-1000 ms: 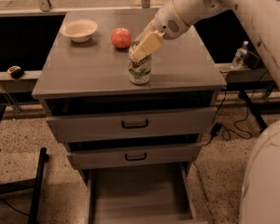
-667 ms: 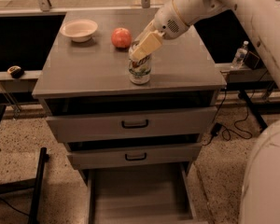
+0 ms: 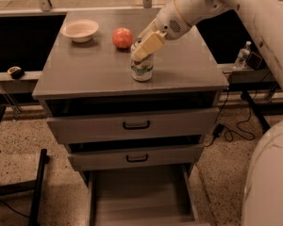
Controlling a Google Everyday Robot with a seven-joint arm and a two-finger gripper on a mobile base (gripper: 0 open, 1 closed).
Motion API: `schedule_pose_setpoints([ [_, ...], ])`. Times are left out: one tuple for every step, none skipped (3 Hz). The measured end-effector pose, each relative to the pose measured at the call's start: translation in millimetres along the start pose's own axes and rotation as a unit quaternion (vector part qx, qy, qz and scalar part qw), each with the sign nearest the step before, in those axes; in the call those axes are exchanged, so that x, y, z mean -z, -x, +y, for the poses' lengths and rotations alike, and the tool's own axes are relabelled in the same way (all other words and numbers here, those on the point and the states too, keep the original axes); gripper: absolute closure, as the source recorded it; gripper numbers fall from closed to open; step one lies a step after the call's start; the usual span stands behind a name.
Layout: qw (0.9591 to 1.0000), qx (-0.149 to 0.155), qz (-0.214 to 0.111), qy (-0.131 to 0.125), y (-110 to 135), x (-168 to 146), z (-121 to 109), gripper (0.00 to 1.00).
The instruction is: Pick 7up can from bottom drawer and place on counter
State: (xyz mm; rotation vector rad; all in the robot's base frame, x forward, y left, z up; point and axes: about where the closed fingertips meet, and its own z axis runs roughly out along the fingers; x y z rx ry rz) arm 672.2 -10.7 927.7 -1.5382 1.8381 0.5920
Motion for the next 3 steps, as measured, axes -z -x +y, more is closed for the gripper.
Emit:
schedule_pose_setpoints([
  [0.9988,0.045,-0.019,-0.002,11,21,6,0.0],
  [0.9932,0.098,-0.047,-0.041,21,67,19,0.0],
  [0.9869,0.102,-0.059,-0.11,12,114,32,0.0],
])
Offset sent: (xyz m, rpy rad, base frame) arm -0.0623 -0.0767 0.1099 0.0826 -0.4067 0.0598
